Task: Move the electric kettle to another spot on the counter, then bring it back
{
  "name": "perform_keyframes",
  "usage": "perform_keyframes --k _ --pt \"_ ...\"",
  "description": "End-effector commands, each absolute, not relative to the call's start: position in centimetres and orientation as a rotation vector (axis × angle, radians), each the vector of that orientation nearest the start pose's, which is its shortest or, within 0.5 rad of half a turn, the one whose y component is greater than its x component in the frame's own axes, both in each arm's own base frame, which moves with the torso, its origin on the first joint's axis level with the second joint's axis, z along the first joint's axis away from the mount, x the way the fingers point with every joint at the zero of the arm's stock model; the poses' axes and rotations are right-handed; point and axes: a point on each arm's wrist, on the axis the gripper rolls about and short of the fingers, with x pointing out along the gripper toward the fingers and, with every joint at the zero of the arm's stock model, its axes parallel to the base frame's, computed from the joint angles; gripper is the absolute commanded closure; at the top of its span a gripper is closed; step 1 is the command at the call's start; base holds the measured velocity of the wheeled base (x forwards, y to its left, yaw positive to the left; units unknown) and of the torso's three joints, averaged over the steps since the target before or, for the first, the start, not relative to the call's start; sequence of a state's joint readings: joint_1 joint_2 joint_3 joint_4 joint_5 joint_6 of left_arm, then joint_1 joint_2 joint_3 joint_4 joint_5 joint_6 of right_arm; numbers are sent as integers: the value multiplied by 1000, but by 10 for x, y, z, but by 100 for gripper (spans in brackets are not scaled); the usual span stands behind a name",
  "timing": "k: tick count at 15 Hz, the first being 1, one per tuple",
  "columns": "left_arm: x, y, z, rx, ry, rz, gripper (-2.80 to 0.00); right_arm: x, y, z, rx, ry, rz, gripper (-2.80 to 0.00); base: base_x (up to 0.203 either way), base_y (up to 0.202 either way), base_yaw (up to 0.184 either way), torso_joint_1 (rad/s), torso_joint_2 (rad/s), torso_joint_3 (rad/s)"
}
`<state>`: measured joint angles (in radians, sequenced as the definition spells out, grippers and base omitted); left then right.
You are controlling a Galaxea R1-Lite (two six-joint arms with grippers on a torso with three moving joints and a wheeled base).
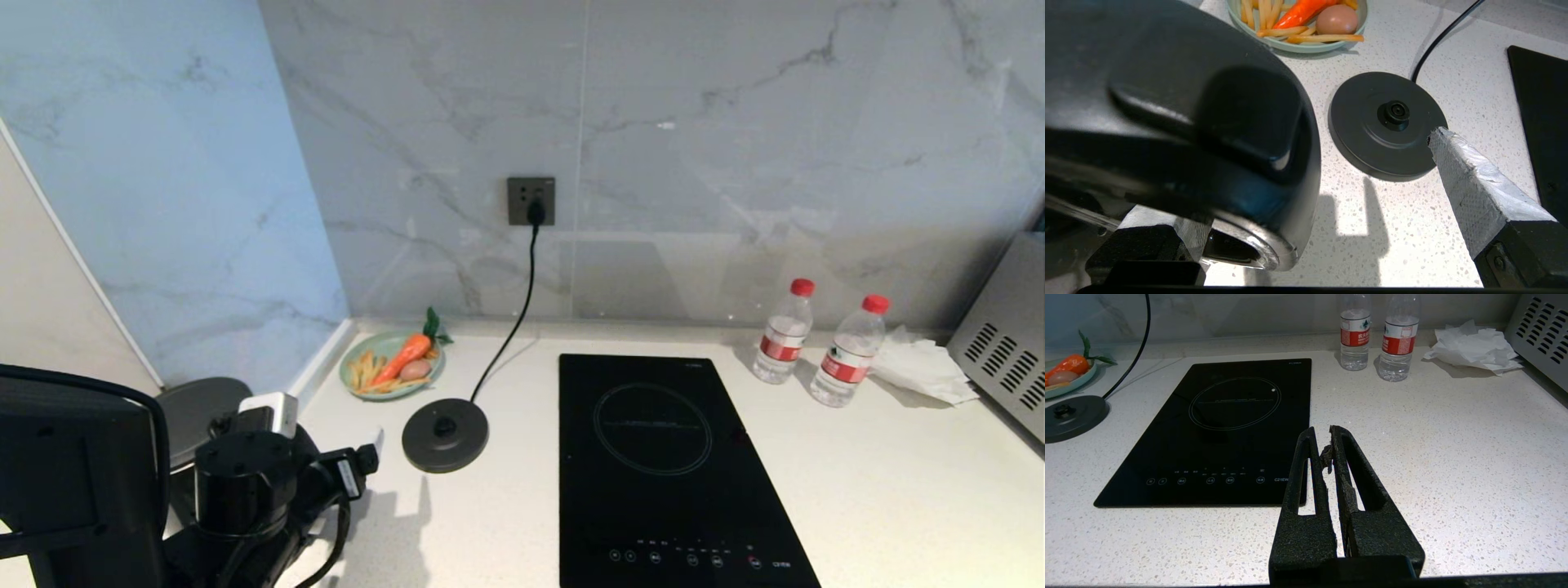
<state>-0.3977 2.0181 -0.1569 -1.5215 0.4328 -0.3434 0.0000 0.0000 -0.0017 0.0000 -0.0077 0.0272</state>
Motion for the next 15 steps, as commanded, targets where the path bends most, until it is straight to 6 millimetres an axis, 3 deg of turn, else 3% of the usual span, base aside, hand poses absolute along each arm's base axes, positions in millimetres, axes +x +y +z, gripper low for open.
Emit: perform_keyframes --k 1,3,9,15 --pt "232 -88 48 -208 293 83 -280 -23 0 76 28 -2 -9 0 0 0 0 0 0 0" --pt "232 -88 48 -207 295 84 -280 -23 0 76 28 -2 -8 0 -34 0 -4 4 1 1" --pt "233 -89 47 -205 295 84 -280 -23 0 76 28 -2 -8 0 -175 0 -1 -2 2 3" --pt "226 -85 53 -211 288 83 -280 -23 0 76 28 -2 -8 0 0 0 0 0 0 0"
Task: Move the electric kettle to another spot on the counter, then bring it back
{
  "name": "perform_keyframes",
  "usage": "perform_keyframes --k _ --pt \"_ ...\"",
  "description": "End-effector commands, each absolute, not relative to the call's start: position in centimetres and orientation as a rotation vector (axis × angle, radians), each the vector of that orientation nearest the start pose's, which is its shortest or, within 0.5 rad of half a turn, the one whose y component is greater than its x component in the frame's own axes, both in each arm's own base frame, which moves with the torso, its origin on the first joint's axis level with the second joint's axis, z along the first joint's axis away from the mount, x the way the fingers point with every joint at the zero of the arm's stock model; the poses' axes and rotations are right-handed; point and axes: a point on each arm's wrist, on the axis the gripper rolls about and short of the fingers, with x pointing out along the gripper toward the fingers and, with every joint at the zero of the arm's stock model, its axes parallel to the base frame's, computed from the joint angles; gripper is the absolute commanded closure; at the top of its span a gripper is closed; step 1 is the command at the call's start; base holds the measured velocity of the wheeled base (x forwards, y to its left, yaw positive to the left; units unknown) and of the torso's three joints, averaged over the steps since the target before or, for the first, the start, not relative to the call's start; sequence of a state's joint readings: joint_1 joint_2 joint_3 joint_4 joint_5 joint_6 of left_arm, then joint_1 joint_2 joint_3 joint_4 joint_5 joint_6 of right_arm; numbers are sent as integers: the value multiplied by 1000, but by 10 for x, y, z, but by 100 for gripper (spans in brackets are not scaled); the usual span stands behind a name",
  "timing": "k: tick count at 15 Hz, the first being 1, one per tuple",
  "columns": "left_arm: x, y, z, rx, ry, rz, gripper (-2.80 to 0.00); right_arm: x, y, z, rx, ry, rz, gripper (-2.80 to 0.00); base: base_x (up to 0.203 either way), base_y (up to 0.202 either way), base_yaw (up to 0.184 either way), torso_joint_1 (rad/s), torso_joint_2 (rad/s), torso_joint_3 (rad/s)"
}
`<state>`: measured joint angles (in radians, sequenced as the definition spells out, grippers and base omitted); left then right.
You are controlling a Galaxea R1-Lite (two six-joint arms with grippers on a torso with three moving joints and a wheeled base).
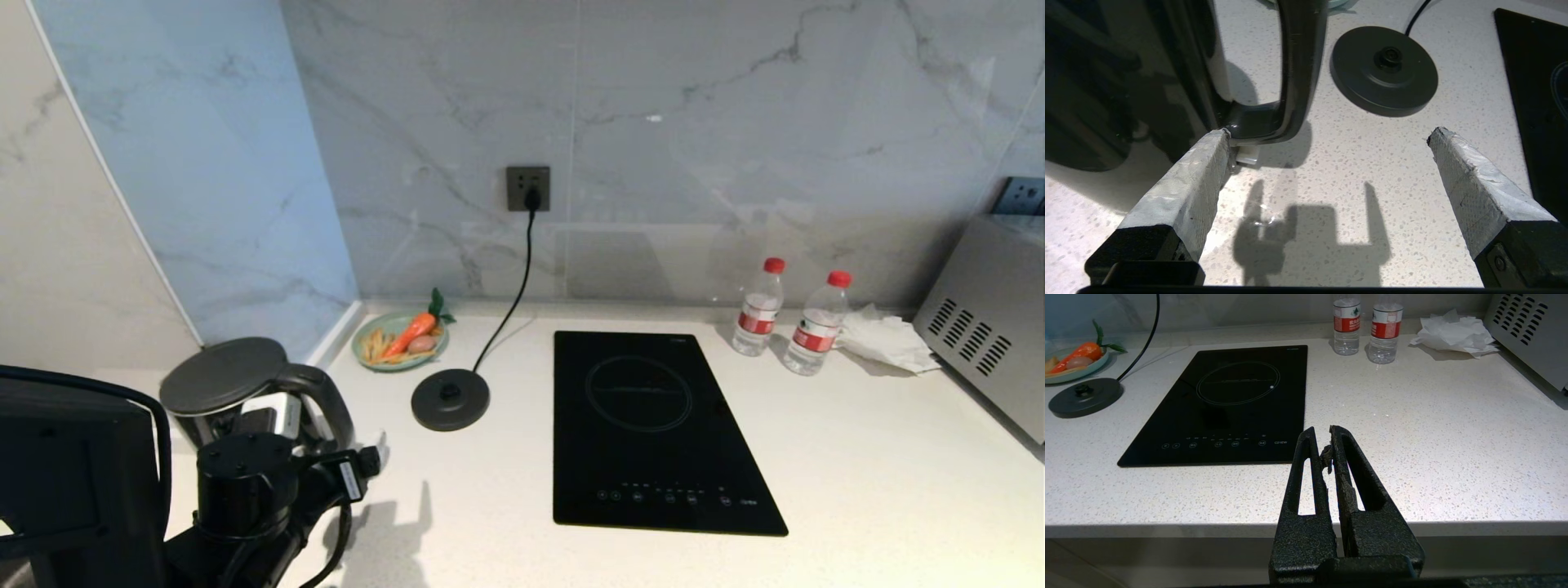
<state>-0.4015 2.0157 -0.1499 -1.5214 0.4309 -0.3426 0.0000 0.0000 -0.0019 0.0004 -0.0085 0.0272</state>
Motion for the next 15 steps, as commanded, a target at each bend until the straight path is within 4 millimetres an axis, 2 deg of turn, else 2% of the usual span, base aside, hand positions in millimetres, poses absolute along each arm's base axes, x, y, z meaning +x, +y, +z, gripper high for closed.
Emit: perform_keyframes --k 1,7,11,15 --pt "221 -84 60 -223 267 72 -280 -23 0 76 28 -2 -8 0 0 0 0 0 0 0" --pt "172 -67 119 -339 83 -191 -280 -23 0 76 28 -2 -9 0 0 0 0 0 0 0" --pt "136 -52 148 -290 -30 -218 -280 -23 0 76 28 -2 -9 0 0 0 0 0 0 0" --pt "89 -30 182 -262 -84 -205 -280 -23 0 76 28 -2 -9 0 0 0 0 0 0 0"
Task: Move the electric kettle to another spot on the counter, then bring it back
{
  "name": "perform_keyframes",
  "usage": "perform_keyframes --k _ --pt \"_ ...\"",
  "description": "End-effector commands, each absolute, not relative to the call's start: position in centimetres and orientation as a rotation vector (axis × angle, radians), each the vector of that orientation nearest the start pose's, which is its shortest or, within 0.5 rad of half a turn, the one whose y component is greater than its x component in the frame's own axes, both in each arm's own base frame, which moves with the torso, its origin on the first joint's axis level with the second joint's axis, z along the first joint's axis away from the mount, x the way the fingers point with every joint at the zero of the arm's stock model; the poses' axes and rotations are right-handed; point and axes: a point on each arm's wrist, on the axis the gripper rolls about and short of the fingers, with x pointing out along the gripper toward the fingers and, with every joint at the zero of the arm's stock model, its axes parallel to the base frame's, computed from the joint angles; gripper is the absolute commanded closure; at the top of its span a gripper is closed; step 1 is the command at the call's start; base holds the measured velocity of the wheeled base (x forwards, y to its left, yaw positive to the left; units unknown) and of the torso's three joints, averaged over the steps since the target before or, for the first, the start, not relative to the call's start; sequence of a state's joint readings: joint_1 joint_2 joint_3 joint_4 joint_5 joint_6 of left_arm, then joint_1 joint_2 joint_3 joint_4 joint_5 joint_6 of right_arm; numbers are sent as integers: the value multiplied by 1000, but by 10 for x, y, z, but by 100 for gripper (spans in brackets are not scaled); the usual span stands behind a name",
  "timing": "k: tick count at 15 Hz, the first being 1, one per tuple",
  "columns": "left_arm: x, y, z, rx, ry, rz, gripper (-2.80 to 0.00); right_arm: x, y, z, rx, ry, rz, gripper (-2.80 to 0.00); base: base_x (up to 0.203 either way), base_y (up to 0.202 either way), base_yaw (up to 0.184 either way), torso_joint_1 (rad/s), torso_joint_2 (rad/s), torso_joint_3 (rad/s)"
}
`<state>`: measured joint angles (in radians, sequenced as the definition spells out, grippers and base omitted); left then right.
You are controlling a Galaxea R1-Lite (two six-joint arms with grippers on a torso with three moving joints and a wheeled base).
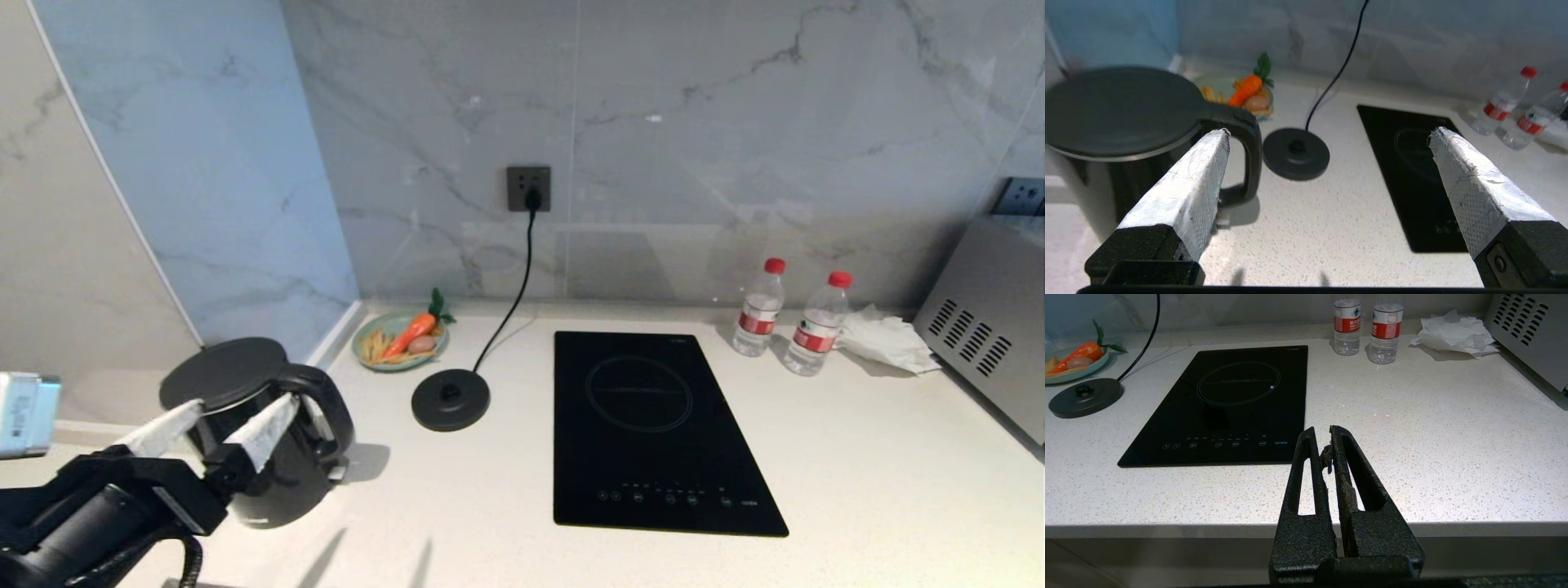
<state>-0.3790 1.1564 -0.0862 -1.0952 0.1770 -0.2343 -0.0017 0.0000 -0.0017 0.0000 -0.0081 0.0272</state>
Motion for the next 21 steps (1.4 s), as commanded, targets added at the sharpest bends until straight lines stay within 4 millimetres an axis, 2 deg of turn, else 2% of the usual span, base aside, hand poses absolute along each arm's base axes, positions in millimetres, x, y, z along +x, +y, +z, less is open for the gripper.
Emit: perform_keyframes --k 1,4,6,8,12,14,18,21 --pt "75 -24 188 -254 -73 -202 -280 -23 0 76 28 -2 -9 0 0 0 0 0 0 0" --pt "27 -6 204 -241 -60 -185 -280 -23 0 76 28 -2 -9 0 0 0 0 0 0 0" --pt "4 3 211 -229 -109 -114 -280 -23 0 76 28 -2 -8 0 0 0 0 0 0 0" --pt "-8 6 210 -99 -162 -7 -280 -23 0 76 28 -2 -8 0 0 0 0 0 0 0" --pt "-22 4 208 -11 -226 193 -280 -23 0 76 28 -2 -8 0 0 0 0 0 0 0" --pt "-37 1 194 11 -275 57 -280 -23 0 76 28 -2 -9 0 0 0 0 0 0 0" --pt "-44 -2 142 116 -218 -43 -280 -23 0 76 28 -2 -11 0 0 0 0 0 0 0" --pt "-31 -1 98 176 -72 -50 -280 -23 0 76 28 -2 -11 0 0 0 0 0 0 0"
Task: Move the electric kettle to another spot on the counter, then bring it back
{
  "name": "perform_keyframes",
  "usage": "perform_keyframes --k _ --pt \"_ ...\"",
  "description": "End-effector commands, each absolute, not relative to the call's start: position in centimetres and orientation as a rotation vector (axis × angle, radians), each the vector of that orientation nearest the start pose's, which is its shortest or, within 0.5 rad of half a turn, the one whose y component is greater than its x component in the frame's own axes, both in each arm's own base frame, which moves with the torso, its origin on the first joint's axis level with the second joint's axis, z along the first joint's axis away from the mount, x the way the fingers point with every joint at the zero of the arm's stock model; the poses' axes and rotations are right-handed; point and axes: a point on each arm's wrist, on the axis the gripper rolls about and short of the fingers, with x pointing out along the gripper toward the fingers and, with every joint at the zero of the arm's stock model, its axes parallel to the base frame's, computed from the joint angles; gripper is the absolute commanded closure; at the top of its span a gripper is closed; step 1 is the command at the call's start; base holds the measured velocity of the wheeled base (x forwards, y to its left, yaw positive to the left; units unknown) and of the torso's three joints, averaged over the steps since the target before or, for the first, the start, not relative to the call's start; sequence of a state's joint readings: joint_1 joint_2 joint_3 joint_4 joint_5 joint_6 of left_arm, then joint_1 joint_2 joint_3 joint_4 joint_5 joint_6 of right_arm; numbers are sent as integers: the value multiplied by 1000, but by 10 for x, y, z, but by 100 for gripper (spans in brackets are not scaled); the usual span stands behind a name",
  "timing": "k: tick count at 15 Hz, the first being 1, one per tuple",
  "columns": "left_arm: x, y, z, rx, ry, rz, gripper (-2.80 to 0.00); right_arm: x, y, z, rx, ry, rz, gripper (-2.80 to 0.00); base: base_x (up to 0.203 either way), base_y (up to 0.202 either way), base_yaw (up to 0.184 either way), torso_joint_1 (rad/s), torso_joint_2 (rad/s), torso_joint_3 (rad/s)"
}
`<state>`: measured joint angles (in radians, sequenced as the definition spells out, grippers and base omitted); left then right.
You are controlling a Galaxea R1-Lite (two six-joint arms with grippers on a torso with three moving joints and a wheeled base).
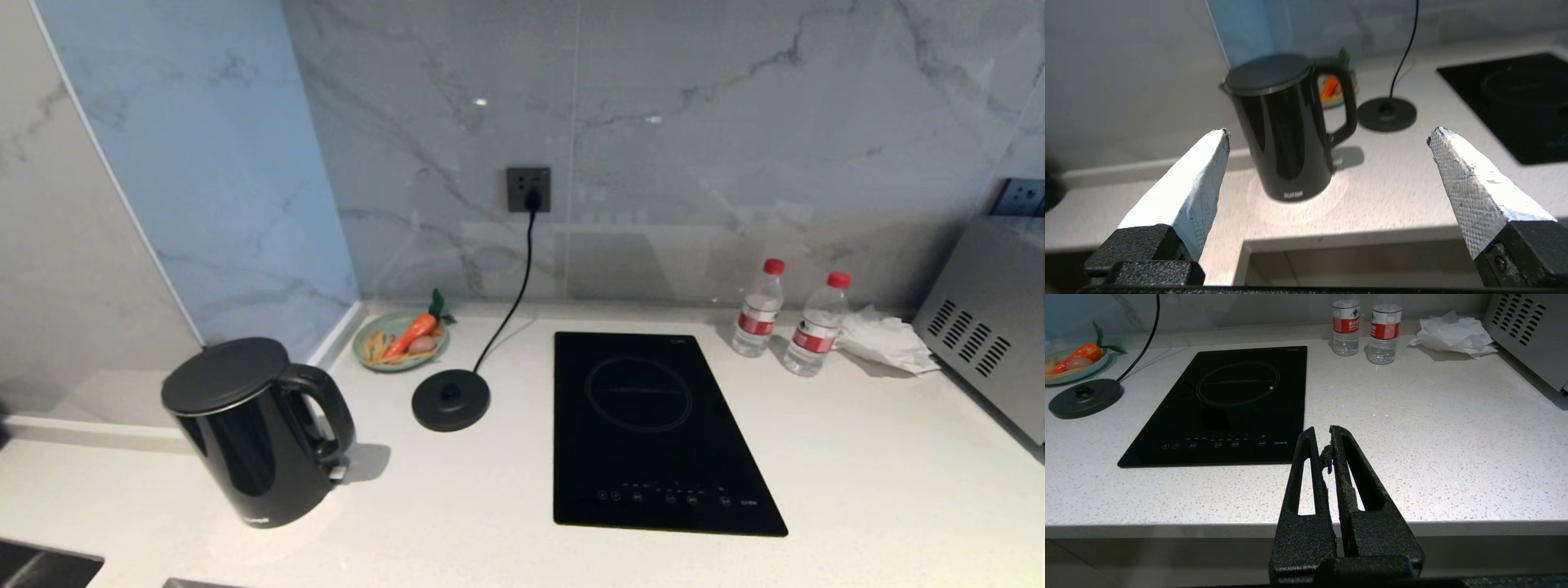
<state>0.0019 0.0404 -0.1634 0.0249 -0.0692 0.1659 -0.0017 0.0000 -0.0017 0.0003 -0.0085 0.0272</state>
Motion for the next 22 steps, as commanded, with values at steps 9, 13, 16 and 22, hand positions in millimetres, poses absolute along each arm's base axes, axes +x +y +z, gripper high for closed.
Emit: perform_keyframes --k 9,13,16,22 --pt "-22 0 73 107 20 -25 -280 -23 0 76 28 0 -9 0 0 0 0 0 0 0" --pt "-22 -1 73 106 20 -30 0 -23 0 76 26 5 -8 0 0 0 0 0 0 0" --pt "-22 -1 73 79 20 -27 0 -23 0 76 26 5 -8 0 0 0 0 0 0 0" --pt "-23 -1 73 67 43 -24 0 -23 0 76 27 0 -8 0 0 0 0 0 0 0"
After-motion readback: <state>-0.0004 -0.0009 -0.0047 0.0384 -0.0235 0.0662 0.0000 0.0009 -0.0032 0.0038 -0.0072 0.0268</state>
